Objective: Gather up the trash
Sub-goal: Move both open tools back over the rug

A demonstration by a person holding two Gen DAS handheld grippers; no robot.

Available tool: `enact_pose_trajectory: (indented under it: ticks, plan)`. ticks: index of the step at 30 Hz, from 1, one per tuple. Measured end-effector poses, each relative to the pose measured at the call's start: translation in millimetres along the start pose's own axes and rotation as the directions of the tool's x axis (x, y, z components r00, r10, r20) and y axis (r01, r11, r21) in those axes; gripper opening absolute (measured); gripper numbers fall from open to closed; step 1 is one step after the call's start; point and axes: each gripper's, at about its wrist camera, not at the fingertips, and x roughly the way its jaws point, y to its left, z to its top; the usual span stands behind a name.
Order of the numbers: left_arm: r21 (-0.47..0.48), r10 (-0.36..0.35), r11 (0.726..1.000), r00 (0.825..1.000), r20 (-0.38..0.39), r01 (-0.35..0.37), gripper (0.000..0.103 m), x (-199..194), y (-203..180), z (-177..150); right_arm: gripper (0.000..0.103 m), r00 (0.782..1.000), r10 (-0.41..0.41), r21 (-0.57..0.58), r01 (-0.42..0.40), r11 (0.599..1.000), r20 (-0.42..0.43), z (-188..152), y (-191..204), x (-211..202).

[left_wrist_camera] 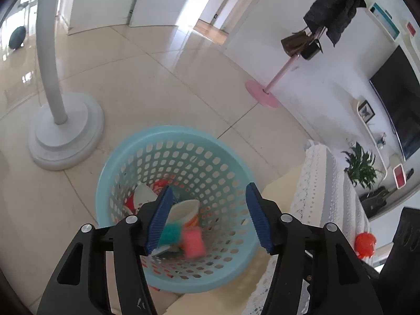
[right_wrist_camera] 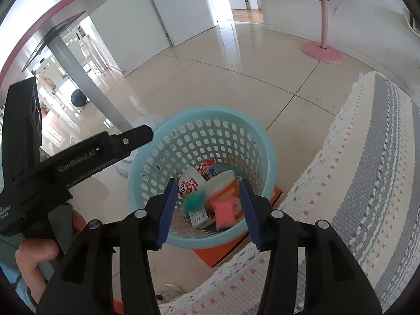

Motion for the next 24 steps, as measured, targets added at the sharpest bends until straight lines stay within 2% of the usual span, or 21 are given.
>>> enact_pose_trajectory:
  ticks: [7,12,15,20,24]
  plan:
    - [0.048,-0.06,0.997,0.998,0.026,0.059,0.055,-10,-21,-4,0.045,0.997,-0.034,0.035,0.032,0.999,0.062,-2,-23,-33]
    - [0.164,-0.127,0.981,0.986,0.11,0.108,0.055,-32,-59,-15,0.045,0.987,-0.067,0.068,0.058,0.996,0.146,-6,-42,-78]
    - [0.219,-0.165,0.966,0.978,0.126,0.135,0.055,-37,-83,-29,0.045,0.975,-0.099,0.097,0.081,0.992,0.201,-15,-61,-111]
    - [0.332,-0.232,0.925,0.966,0.111,0.184,0.055,-40,-130,-56,0.045,0.936,-0.214,0.18,0.168,0.969,0.278,-51,-111,-172]
    - [0.411,-0.3,0.88,0.95,0.088,0.24,0.055,-43,-166,-78,0.045,0.896,-0.334,0.278,0.254,0.926,0.294,-97,-161,-215]
